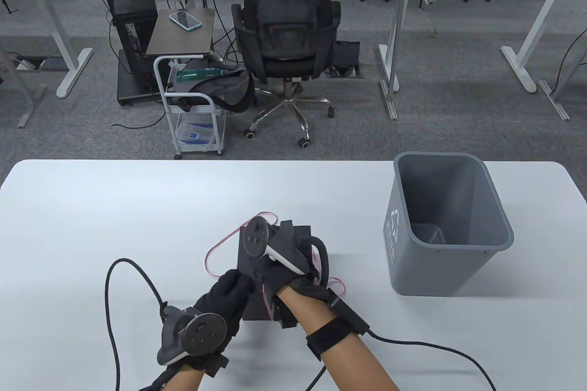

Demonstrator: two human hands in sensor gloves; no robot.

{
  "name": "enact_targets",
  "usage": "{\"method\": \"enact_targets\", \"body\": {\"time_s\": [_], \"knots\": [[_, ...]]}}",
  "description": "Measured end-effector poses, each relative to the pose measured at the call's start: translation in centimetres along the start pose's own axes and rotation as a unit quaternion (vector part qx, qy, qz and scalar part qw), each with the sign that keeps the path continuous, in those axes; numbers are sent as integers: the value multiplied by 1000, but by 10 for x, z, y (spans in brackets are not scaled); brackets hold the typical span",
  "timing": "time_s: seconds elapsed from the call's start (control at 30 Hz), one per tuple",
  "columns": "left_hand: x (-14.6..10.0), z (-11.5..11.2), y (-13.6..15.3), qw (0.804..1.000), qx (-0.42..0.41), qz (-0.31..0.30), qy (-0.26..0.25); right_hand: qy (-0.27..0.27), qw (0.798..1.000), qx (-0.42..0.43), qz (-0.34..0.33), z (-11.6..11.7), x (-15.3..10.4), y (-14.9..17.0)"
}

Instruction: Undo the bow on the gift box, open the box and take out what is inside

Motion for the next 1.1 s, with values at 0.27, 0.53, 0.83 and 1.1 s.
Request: {"method": "enact_targets", "body": {"time_s": [0.27,0.53,0.83,1.1], "knots": [[0,-1,2,1000,-7,6,3,37,994,57,84,0,5,10],[0,-2,3,1000,-4,6,0,112,990,-34,82,-3,-5,-16],[2,-28,1,997,7,2,79,43,995,60,70,2,7,6],[2,-25,0,998,19,6,57,17,979,203,5,-8,4,22]]}}
Point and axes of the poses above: the tracker on the back of each hand, its own y axis roughly to the little-finger side, its own x axis roughly from the wrist to the fingertips, z = x × y, the point moved 4 cm from there along x, roughly from the wrist to the fingertips, and after that the axes turned 8 degrees about z, right-handed, at the moved point
